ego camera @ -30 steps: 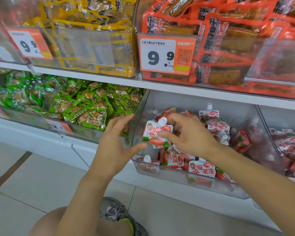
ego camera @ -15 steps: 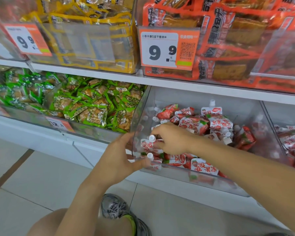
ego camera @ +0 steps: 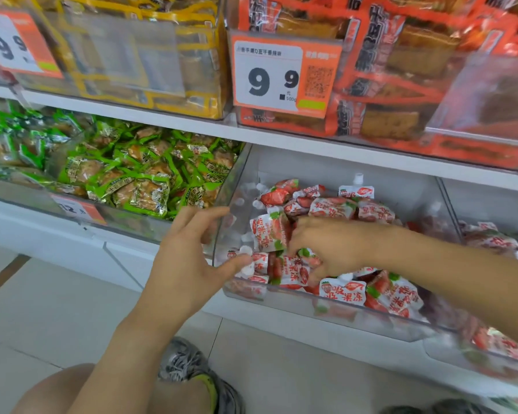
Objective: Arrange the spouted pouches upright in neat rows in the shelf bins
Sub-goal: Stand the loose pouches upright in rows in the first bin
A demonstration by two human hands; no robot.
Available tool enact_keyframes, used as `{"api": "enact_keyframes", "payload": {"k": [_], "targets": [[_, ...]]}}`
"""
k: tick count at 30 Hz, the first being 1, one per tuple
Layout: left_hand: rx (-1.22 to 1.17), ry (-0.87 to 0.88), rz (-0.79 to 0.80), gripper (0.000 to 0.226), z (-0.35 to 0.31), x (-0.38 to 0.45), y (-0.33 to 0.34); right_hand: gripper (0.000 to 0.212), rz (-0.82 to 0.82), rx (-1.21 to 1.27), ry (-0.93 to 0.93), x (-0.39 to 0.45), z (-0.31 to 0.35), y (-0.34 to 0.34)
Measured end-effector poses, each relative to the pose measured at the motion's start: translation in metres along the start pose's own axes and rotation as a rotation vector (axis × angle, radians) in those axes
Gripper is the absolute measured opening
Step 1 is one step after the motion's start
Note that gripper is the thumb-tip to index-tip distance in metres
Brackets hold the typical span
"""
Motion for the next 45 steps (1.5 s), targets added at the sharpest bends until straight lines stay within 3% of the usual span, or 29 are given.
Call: {"api": "enact_keyframes", "payload": {"k": [3, 5, 9, 11, 13, 15, 17, 21, 29, 34, 40, 42, 45], "targets": [[-0.005, 0.244, 0.0, 0.051, -0.02, 0.007, 0.007, 0.059, -0.02, -0.113, 0.004, -0.011, -0.006, 0.01], [0.063, 0.303, 0.161, 0.044, -0.027, 0.014, 0.018, 0.057, -0.028, -0.123, 0.027, -0.018, -0.008, 0.01], [0.399, 0.157, 0.44, 0.028, -0.024, 0.018, 0.038, 0.05, -0.022, -0.087, 0.182, -0.037, -0.018, -0.01], [0.432, 0.127, 0.483, 0.022, -0.022, 0.018, 0.038, 0.04, -0.134, -0.066, 0.122, -0.037, -0.02, -0.021], [0.411, 0.096, 0.506, 0.019, -0.022, 0.021, 0.037, 0.035, -0.257, 0.168, 0.068, -0.026, -0.017, -0.023], [0.416, 0.08, 0.524, 0.019, -0.023, 0.023, 0.036, 0.05, -0.191, 0.294, 0.066, -0.009, -0.012, -0.018], [0.402, 0.073, 0.54, 0.02, -0.023, 0.025, 0.036, 0.065, -0.04, 0.169, 0.083, 0.005, -0.014, -0.004], [0.373, 0.076, 0.532, 0.024, -0.022, 0.026, 0.034, 0.072, 0.03, 0.008, 0.107, 0.012, -0.018, 0.013], [0.378, 0.054, 0.504, 0.022, -0.02, 0.023, 0.039, 0.05, -0.059, 0.189, 0.081, -0.001, -0.013, 0.008], [0.336, 0.072, 0.483, 0.023, -0.022, 0.021, 0.036, 0.029, -0.252, 0.35, -0.01, -0.019, -0.015, -0.01], [-0.061, 0.065, 0.213, 0.07, -0.024, 0.026, 0.017, 0.028, -0.649, 0.269, -0.039, -0.036, -0.008, -0.035], [-0.128, 0.081, 0.208, 0.085, -0.024, 0.029, 0.017, 0.029, -0.749, 0.331, -0.066, -0.032, 0.001, -0.034], [-0.119, 0.144, 0.194, 0.083, -0.027, 0.033, 0.015, 0.027, -0.811, 0.555, -0.146, -0.021, 0.018, -0.03]]}}
Point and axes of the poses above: each hand's wrist, its own x-axis towards the middle knuckle, its own y-axis out of the palm, z = x × y, the point moved 1 cm from there along x, towards the middle knuckle, and after that the axes turned 6 degrees about -y, right-handed, at the moved point
